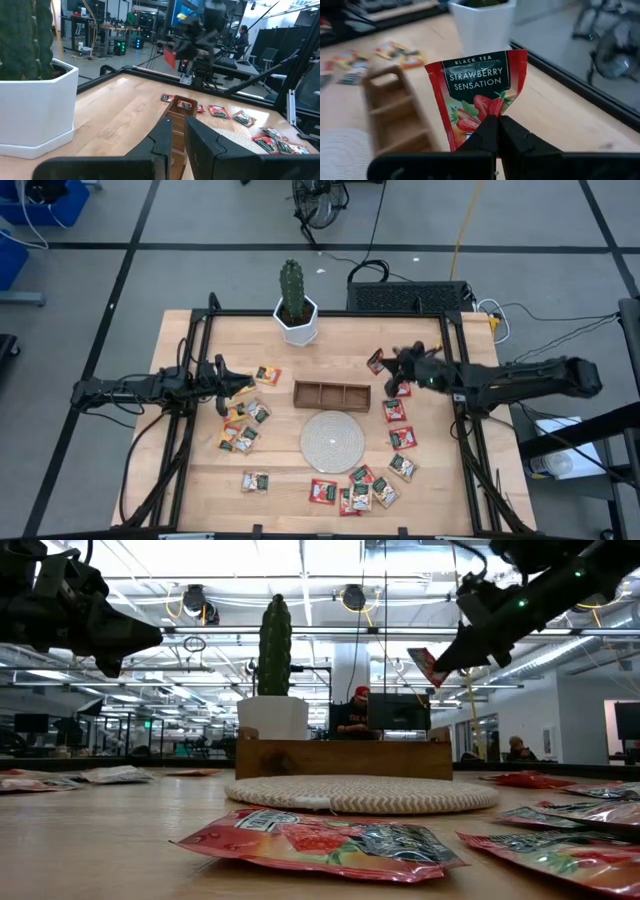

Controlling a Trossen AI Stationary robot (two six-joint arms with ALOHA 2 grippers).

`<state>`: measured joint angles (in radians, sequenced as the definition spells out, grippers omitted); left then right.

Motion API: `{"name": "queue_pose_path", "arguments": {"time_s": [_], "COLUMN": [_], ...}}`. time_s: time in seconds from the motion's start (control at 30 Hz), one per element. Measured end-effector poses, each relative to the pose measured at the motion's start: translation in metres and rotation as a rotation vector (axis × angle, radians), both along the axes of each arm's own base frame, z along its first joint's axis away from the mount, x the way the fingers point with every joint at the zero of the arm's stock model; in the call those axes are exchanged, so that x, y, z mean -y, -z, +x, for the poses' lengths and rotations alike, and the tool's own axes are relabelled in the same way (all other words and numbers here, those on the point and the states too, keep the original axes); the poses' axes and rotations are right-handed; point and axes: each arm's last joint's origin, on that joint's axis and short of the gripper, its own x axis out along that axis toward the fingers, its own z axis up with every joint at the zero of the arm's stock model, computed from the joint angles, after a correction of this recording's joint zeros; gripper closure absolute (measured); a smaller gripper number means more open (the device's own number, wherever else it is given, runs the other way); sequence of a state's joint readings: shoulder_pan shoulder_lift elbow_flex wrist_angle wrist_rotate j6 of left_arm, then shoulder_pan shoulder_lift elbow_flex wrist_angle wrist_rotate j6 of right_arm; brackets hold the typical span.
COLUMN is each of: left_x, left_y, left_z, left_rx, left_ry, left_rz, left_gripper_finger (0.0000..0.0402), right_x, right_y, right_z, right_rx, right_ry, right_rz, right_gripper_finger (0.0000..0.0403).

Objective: Pick & Place Tea
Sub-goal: Put the red tea bag into the right section of the wooden organizer

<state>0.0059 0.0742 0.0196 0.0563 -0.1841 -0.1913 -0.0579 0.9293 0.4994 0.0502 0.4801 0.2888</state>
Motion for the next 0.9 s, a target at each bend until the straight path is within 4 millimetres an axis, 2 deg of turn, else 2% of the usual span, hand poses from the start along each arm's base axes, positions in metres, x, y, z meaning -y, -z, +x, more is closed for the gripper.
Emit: {"name": "queue_pose_path", "arguments": {"time_s": [0.2, 0.43, 0.63, 0.9], "left_x": [0.000, 0.000, 0.000, 0.000], "left_y": [0.000, 0.000, 0.000, 0.000], "left_z": [0.000, 0.000, 0.000, 0.000], "left_rx": [0.000, 0.000, 0.000, 0.000], "left_ry": [0.000, 0.000, 0.000, 0.000], "left_rz": [0.000, 0.000, 0.000, 0.000], "left_gripper_finger": [0.0350, 0.0350, 0.0350, 0.0350], "right_x": [-0.031, -0.045, -0.057, -0.067], "right_y": [0.026, 0.047, 0.070, 0.082], "right_z": [0.009, 0.028, 0.047, 0.072], "right_rx": [0.181, 0.247, 0.161, 0.042], "right_ry": [-0.089, -0.100, -0.041, 0.021], "right_rz": [-0.014, 0.001, -0.007, -0.159], "right_gripper_finger": [0.0403, 0.0403, 0.0403, 0.0403]}}
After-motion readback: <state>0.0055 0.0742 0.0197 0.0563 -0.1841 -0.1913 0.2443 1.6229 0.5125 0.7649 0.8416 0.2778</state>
